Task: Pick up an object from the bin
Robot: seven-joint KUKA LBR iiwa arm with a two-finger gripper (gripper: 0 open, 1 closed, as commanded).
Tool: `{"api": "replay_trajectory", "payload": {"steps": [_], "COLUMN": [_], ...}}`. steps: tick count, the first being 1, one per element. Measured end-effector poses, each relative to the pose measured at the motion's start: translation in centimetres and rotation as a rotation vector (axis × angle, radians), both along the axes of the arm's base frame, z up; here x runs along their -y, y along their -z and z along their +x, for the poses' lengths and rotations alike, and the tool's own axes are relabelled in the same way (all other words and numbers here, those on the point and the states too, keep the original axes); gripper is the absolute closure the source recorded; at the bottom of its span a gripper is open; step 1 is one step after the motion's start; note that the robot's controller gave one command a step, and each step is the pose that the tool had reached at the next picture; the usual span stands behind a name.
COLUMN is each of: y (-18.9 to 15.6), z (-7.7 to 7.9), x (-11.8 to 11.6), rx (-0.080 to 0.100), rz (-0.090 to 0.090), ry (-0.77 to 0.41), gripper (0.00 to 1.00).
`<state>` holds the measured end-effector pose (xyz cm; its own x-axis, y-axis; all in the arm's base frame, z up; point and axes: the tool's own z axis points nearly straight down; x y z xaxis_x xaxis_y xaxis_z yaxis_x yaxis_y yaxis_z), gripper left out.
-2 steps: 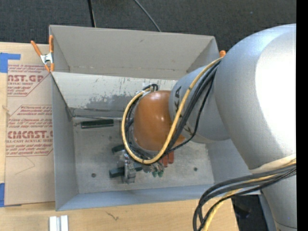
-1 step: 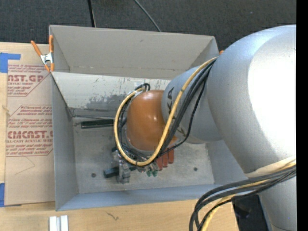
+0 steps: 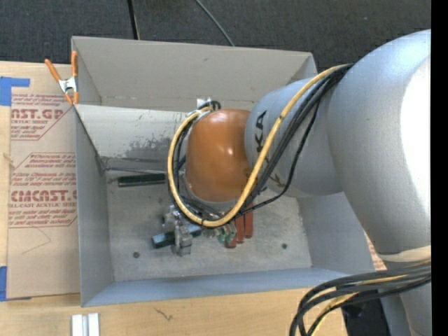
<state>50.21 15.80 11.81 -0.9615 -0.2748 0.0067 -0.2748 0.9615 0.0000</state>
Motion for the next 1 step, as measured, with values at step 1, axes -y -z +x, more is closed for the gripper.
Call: {"api": "replay_trajectory", "payload": {"steps": [1], "y": [-13.69], "z": [-0.04], "x": [4.94], "rx": [0.009], "rz": [0.002], "ry": [0.065], "gripper": [1.0]}}
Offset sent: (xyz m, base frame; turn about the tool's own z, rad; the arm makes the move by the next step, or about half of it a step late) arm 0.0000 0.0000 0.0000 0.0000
